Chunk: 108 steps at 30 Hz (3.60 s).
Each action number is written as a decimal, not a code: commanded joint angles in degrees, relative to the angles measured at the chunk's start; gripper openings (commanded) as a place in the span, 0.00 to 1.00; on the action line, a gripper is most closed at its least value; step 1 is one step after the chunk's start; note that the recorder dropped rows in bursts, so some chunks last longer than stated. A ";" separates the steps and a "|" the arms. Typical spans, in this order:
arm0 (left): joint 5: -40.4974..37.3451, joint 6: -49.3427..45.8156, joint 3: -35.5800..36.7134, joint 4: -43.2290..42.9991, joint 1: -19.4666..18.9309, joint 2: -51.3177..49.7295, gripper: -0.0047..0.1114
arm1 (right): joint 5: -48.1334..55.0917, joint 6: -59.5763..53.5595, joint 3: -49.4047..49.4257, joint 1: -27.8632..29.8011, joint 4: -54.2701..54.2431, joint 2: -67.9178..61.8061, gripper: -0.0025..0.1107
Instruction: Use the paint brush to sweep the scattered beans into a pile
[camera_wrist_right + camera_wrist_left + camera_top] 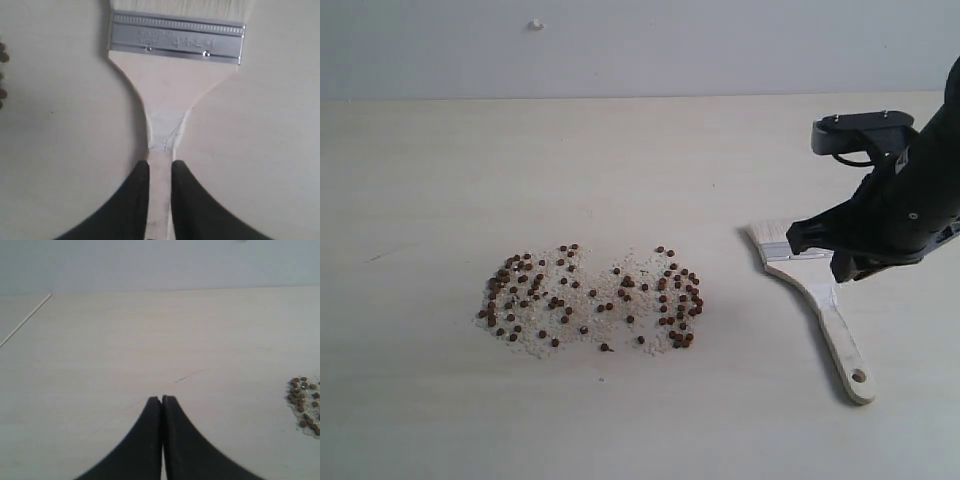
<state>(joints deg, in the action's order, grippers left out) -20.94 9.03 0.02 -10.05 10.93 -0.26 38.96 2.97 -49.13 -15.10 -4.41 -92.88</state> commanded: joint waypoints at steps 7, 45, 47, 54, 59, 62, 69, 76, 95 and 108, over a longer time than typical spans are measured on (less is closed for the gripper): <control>0.28 0.43 -0.02 -0.05 -0.23 0.26 0.04 | -1.35 0.19 -0.07 -0.17 -0.71 -6.27 0.46; 0.28 0.43 -0.02 -0.05 -0.23 0.26 0.04 | -8.92 0.30 2.45 -0.17 -1.48 -11.38 0.46; 0.28 0.43 -0.02 -0.05 -0.23 0.26 0.04 | -6.96 0.42 1.63 -0.17 -1.48 -11.38 0.46; 0.28 0.43 -0.02 -0.05 -0.23 0.26 0.04 | -6.44 2.91 0.69 -0.17 -1.09 -11.65 0.41; 0.28 0.43 -0.02 -0.05 -0.23 0.26 0.04 | -6.34 5.03 0.69 -0.25 0.67 -11.85 0.39; 0.28 0.43 -0.02 -0.05 -0.23 0.26 0.04 | -6.34 7.88 0.69 -0.25 3.55 -11.85 0.40; 0.28 0.43 -0.02 -0.05 -0.23 0.26 0.04 | -6.55 8.79 0.69 -0.62 4.89 -11.85 0.40; 0.28 0.43 -0.02 -0.05 -0.23 0.26 0.04 | -9.22 18.65 0.69 -6.98 14.49 -11.85 0.40; 0.28 0.43 -0.02 -0.05 -0.23 0.26 0.04 | -7.67 18.80 0.69 -7.59 15.06 -11.85 0.25; 0.28 0.43 -0.02 -0.05 -0.23 0.26 0.04 | -7.52 14.42 0.69 -7.59 14.20 -11.99 0.25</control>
<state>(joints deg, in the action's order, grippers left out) -20.94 9.03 0.02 -10.05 10.93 -0.26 31.34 19.98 -48.16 -22.63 10.25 -104.67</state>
